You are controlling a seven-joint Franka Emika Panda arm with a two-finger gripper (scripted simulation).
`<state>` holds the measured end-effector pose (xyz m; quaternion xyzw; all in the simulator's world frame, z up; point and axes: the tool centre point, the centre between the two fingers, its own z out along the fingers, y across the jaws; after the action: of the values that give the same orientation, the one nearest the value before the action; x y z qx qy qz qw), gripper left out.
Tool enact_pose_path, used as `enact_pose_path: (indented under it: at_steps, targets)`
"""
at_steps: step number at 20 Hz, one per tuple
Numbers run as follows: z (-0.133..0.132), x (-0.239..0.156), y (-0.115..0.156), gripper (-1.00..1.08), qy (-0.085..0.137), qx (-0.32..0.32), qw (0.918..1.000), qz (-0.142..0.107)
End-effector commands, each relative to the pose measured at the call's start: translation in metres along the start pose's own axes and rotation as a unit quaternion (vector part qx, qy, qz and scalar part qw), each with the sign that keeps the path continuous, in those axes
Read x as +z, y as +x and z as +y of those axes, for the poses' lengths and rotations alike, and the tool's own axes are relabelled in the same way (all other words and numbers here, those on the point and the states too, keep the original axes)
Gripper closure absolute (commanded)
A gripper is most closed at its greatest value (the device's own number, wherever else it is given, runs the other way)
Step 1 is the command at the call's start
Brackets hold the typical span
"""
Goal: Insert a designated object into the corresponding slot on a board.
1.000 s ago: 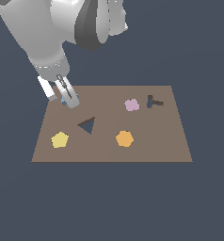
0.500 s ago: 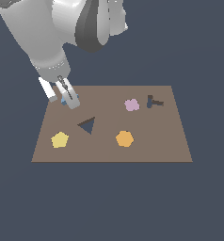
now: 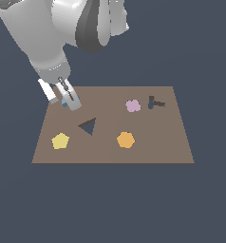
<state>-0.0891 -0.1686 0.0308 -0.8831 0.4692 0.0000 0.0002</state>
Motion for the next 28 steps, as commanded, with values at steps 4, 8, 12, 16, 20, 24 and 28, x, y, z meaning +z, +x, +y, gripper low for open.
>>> enact_pose_path:
  at_steps: [4,8,12,16,20,24,28]
  targets:
    - [-0.013,-0.001,0.005,1.08,0.000,-0.041,0.9992,0.000]
    - [-0.029,-0.002,0.011,1.08,0.000,-0.092,0.9957,0.000]
    - [-0.052,-0.004,0.015,1.08,0.000,-0.161,0.9869,0.000]
    - [-0.080,-0.006,0.015,1.08,0.000,-0.242,0.9704,0.000]
    - [-0.103,-0.008,0.012,1.08,0.000,-0.307,0.9516,0.000]
    - [-0.120,-0.009,0.007,1.08,0.000,-0.356,0.9345,0.000]
    - [-0.130,-0.010,0.003,1.08,0.000,-0.388,0.9217,0.000]
